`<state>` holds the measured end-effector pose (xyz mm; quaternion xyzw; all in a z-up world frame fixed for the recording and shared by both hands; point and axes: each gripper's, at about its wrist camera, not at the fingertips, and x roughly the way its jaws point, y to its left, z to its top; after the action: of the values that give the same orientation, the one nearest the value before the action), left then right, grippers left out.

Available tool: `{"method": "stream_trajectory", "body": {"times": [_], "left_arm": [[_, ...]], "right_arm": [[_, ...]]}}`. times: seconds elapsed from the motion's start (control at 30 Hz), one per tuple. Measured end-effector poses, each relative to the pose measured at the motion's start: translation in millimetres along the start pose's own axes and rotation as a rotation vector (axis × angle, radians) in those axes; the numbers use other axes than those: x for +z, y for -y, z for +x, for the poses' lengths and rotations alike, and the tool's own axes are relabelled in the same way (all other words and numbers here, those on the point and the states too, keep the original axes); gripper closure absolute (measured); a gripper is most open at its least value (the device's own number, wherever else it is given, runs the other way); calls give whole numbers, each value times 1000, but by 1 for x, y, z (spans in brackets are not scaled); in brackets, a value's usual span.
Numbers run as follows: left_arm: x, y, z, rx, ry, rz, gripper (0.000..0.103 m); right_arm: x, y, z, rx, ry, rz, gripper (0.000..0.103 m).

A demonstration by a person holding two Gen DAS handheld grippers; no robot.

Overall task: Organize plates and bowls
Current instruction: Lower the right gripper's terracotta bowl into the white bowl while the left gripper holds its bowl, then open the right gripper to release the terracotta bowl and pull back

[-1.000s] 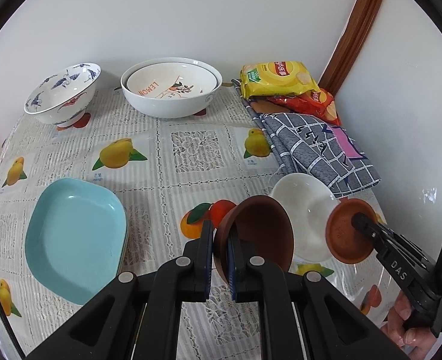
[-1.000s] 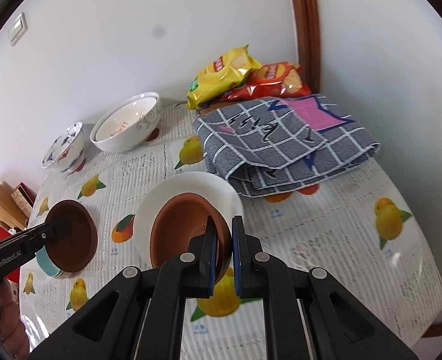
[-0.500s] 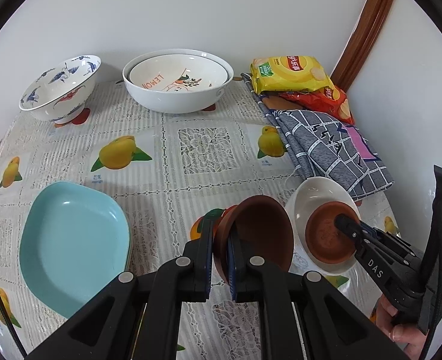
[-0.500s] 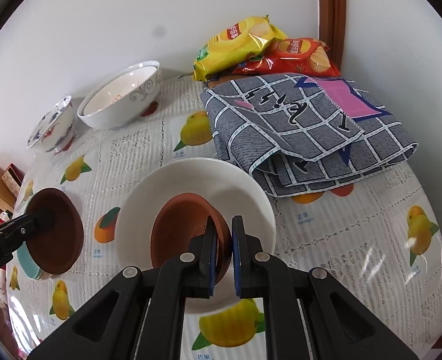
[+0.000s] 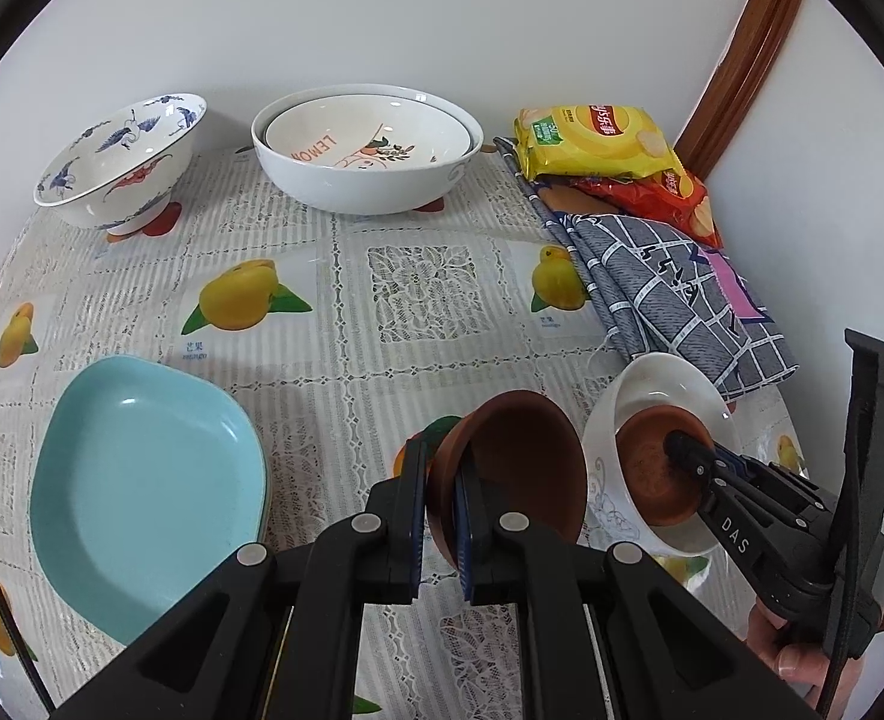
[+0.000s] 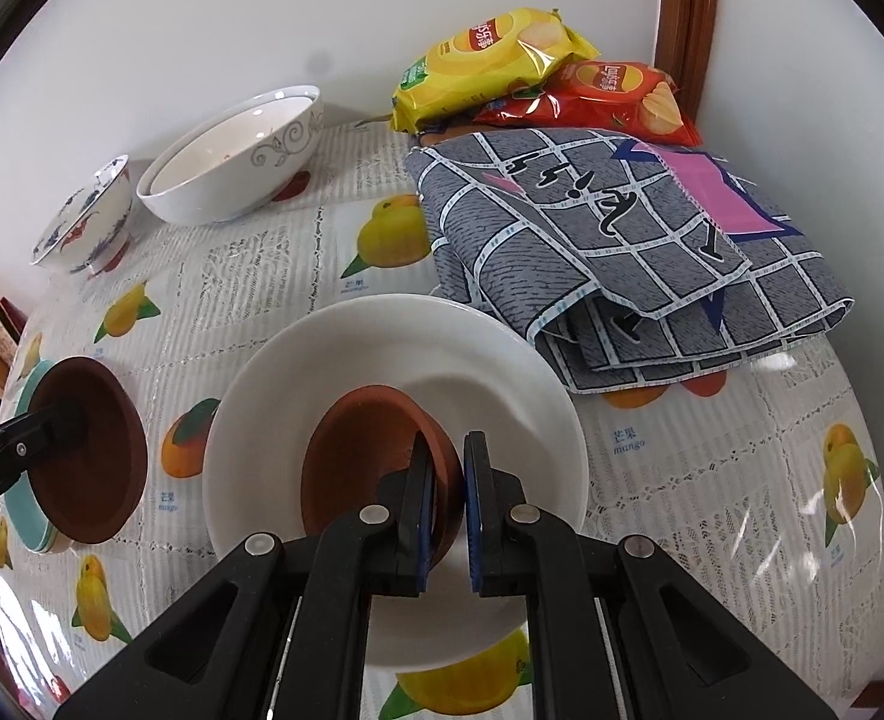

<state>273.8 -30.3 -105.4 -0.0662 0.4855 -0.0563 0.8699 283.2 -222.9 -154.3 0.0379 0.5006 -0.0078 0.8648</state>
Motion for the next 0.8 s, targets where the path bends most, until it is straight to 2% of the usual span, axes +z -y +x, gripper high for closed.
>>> {"method": "stream_trajectory", "body": {"times": [0.43,0.53,0.6,0.7,0.8], "left_arm": [[1,1,0,17,-5,1,94],[0,1,-1,17,-4,-1,94],[0,1,-1,20,-3,3,94],[-1,1,-2,23,-3,3,94],[-1,-1,-3,27,1,0,94]], "right_arm": [[1,-11,10,-83,-24,-67,90],[1,-16,12,-102,-29,-96,85],[1,-19,13,-104,-28,-116,75],[1,-22,13,-113,-24,-122,71],[2,-19,11,-86,-27,-106,68]]}}
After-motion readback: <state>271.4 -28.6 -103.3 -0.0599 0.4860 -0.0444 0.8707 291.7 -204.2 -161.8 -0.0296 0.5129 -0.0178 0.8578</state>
